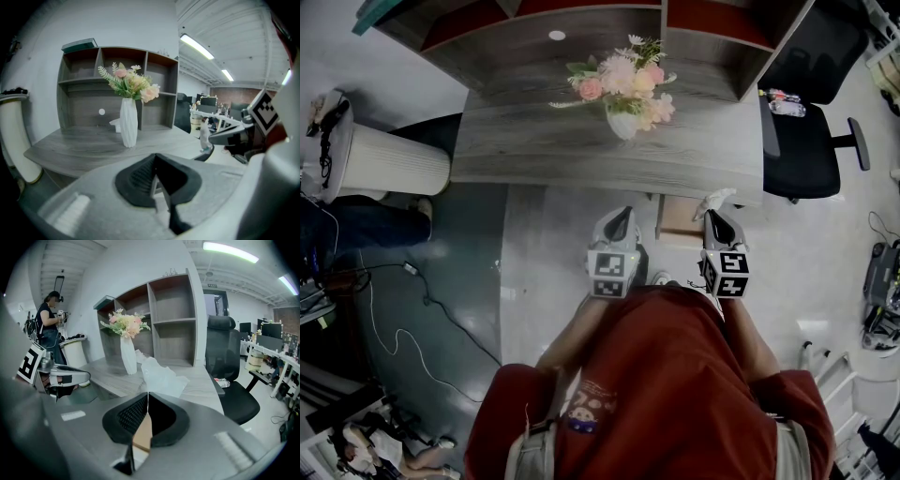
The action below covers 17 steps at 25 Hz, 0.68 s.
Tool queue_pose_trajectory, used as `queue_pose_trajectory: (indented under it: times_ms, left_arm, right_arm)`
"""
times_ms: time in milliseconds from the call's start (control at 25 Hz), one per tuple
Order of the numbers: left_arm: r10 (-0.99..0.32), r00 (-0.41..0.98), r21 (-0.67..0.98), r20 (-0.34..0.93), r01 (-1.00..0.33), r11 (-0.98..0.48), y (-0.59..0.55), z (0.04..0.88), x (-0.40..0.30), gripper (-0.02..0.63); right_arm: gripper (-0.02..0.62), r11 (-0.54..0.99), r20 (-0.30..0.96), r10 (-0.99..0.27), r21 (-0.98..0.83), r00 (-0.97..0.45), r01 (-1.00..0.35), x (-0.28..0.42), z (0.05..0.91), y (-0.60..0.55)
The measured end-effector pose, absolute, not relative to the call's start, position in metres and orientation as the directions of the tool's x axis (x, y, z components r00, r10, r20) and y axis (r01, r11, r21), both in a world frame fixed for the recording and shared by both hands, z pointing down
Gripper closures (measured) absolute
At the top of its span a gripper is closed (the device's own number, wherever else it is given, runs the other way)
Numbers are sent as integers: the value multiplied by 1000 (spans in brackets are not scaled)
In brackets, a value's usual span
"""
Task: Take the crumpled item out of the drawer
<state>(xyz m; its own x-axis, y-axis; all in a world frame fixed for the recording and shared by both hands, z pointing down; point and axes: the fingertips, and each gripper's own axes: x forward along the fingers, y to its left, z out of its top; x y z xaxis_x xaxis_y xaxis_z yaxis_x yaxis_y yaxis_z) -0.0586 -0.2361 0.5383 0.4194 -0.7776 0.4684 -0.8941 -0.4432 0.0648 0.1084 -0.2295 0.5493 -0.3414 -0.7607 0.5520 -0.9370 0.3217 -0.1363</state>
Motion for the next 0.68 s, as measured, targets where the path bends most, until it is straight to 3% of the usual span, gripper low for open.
queue_pose_trajectory:
  times_ms: [680]
  left_arm:
    - [-782,418,57,463,-894,-444,-232,536,-60,607]
  right_arm:
    - [591,346,552,-751,-139,-363,-928,101,548,-225]
